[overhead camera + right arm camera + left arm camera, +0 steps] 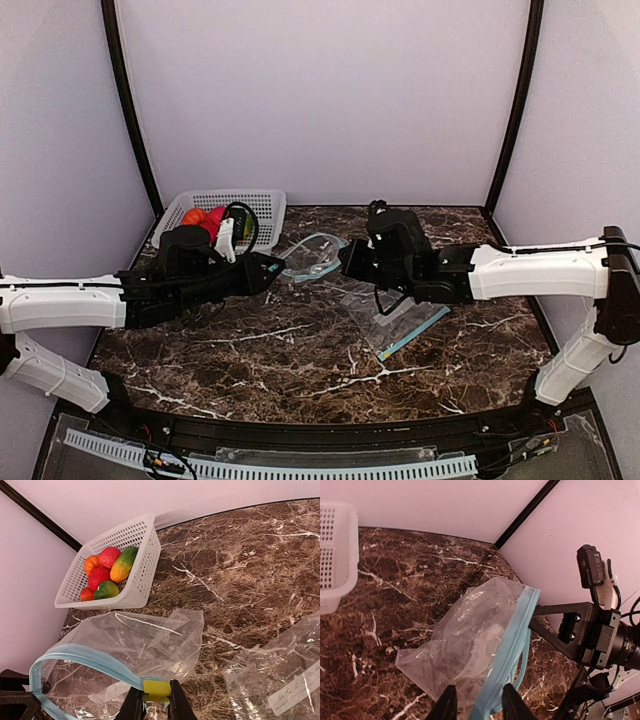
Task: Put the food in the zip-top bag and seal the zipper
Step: Pass from the left arm to the right
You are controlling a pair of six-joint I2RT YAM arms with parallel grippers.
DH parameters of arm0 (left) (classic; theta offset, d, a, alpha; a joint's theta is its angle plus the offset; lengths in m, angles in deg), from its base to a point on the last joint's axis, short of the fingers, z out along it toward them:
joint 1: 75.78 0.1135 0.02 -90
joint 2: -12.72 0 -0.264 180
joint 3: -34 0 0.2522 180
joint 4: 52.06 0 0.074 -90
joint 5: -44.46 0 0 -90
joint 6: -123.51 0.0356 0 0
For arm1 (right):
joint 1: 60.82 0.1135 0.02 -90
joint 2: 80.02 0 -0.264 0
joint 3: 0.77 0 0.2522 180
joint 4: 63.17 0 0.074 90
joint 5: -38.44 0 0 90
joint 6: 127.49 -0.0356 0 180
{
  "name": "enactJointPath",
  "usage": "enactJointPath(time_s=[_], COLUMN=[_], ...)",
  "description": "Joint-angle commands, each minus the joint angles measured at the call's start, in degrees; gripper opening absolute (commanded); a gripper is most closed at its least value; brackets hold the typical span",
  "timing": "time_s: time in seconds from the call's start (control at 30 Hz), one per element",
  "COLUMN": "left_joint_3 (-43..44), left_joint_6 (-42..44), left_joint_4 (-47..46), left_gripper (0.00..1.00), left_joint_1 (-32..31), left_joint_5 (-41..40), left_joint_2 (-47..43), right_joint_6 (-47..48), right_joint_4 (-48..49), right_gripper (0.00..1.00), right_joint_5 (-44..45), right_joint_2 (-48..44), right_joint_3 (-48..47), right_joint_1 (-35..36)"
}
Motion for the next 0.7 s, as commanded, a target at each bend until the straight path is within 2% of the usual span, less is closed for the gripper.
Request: enactJointPath(time_s=[0.0, 0.07, 0.17, 0.23, 0.3, 0.43, 0.57, 0.67], left_joint_3=[3.4, 4.9, 7.0, 9.3, 13.9, 22.0, 27.5, 30.1], left_joint_6=[5.1, 7.5, 12.2, 15.2, 18.1, 22.8, 27.8, 29.9], left_joint_4=[4.7, 7.6, 13.6, 21.4, 28.4, 41.6, 47.5, 48.2], left_gripper=[0.47, 0.64, 0.83, 0.90, 0.94, 0.95, 0.95, 0.95], left_joint_1=[-0.3, -0.3, -0.2, 0.1, 1.3, 9.4, 17.5, 22.7], left_joint_5=[2.6, 2.1, 0.1, -0.3, 0.3, 3.0, 4.2, 7.8], left_joint_2=[0.1, -1.0, -3.9, -5.7, -6.6, -4.7, 1.4, 6.1], right_joint_6=[6.5, 8.3, 10.6, 12.1, 13.3, 15.6, 16.6, 16.5], right_joint_4=[-10.9, -14.6, -18.6, -21.0, -23.4, -25.9, -28.3, -29.0], right_gripper=[0.00, 0.00, 0.00, 0.00, 0.00, 0.00, 0.00, 0.00], right_joint_5=[3.5, 3.5, 3.5, 3.5, 3.3, 2.5, 0.8, -0.6], right_joint_2=[-1.1, -1.0, -0.8, -0.4, 0.4, 2.1, 4.0, 4.7], right_joint_3=[-4.5, -6.2, -8.1, -9.7, -11.2, -13.7, -16.4, -17.4], right_joint_1=[-0.4, -0.6, -0.5, -0.7, -1.0, -1.3, -1.5, -1.5])
